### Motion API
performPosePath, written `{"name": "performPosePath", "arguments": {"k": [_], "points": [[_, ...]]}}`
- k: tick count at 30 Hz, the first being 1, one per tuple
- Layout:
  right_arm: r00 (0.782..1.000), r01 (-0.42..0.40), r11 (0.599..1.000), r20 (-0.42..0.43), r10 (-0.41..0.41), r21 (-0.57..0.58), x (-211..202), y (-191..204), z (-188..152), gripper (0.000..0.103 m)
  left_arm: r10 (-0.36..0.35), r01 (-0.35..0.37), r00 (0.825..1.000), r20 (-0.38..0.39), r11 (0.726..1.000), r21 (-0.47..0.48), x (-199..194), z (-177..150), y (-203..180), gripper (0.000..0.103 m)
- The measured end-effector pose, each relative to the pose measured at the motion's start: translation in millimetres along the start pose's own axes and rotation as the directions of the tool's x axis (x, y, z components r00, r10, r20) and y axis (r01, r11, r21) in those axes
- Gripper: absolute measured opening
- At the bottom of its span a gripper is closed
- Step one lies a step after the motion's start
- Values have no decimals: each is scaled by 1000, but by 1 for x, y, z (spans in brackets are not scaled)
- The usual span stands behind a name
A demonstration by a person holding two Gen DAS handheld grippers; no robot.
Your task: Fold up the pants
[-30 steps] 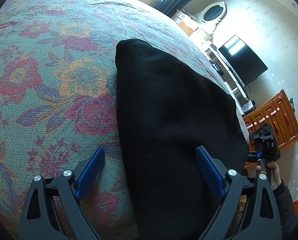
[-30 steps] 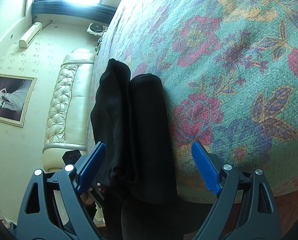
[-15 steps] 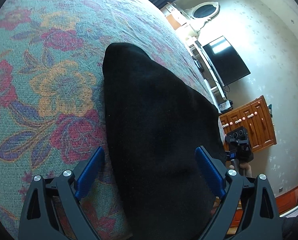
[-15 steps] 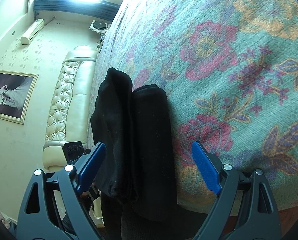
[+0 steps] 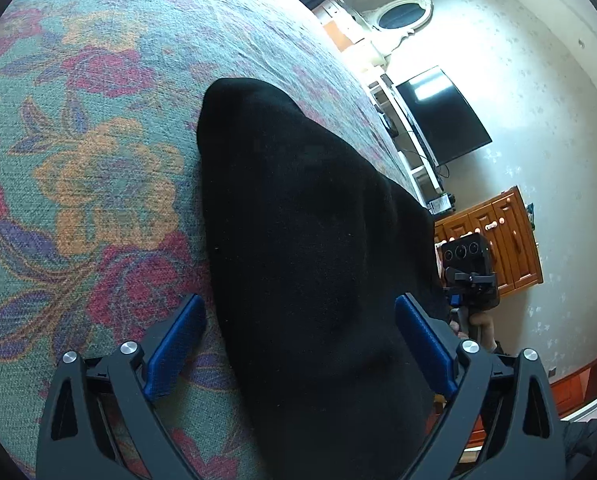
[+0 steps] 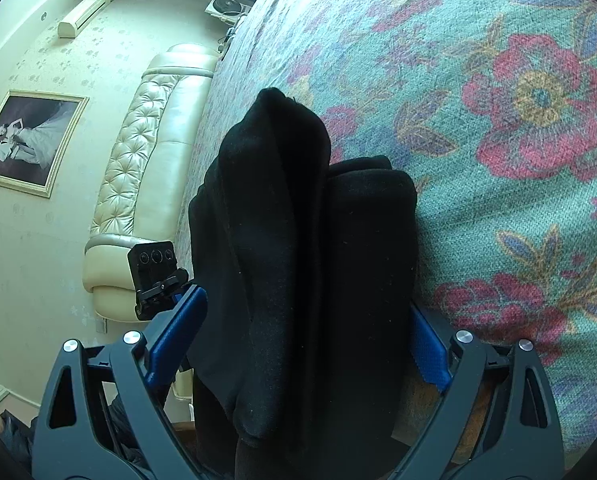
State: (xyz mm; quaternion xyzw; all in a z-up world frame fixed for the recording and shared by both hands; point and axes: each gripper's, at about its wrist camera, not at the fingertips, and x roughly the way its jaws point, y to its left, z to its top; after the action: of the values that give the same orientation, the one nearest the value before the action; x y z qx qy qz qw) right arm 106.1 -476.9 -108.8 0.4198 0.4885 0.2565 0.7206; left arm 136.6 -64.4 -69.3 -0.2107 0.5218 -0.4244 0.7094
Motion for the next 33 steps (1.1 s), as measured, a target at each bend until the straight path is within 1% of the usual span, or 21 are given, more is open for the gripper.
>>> {"name": "performPosePath", "arguments": {"k": [2,4,6,7,8,9,11,12,13,14,15,16,17,19,21,26,29,31,33], "points": [[1000,-10,1000,5,10,-11,-1,1,-1,93,-12,12,1000,-13,1000,13,5,2,-3,98],[1000,-10,1000,9,10,-22,-1,0,-3,93,-44,44,999,-25,999,5,13,6,-7,98],[1000,4,1000,15,-4,-25,-1,-1,-3,88,-53,53,998,-34,999,-10,18,9,-8,98],[1000,23,999,12,-23,-32,1,-3,-7,73,-64,64,997,-34,998,-16,19,10,-7,98],[999,41,999,8,-41,-34,2,-4,-7,63,-85,84,996,-28,996,-23,18,10,-5,98],[999,31,999,6,-31,-17,2,-9,-9,50,-105,105,994,-24,994,-29,17,9,-3,98],[1000,3,1000,15,-3,-9,1,-14,-11,42,-128,128,992,-17,991,-31,14,7,-1,97],[1000,-4,1000,18,5,-14,1,-13,-12,41,-116,116,993,-13,993,-28,13,6,-1,84],[1000,-12,1000,24,12,-14,1,-12,-12,39,-81,80,997,-11,996,-33,13,6,2,65],[1000,-9,1000,30,10,-15,1,-11,-13,38,-57,56,998,-16,996,-64,13,6,10,39],[999,-3,1000,34,4,-24,1,-8,-13,37,-92,90,996,-6,989,-114,13,5,18,35],[999,6,999,42,-4,-41,1,-2,-14,36,-116,116,993,7,984,-134,11,4,23,34],[999,12,999,47,-10,-52,1,1,-14,35,-117,117,993,11,984,-131,11,3,24,32],[998,18,998,62,-14,-64,0,9,-15,35,-104,105,994,17,987,-121,9,1,21,32],[997,21,997,76,-16,-75,-3,15,-17,34,-97,100,995,24,986,-134,7,1,19,31],[993,13,992,115,1,-127,-3,45,-12,31,-77,85,994,73,990,-112,-12,4,10,28],[993,-17,985,116,37,-170,7,66,0,30,-71,88,988,136,989,-118,-33,15,12,28],[992,-45,981,109,67,-190,20,79,13,30,-53,71,984,172,993,-99,-52,26,17,28],[991,-64,976,98,87,-209,38,90,28,30,-26,47,980,196,994,-100,-68,37,23,28]]}}
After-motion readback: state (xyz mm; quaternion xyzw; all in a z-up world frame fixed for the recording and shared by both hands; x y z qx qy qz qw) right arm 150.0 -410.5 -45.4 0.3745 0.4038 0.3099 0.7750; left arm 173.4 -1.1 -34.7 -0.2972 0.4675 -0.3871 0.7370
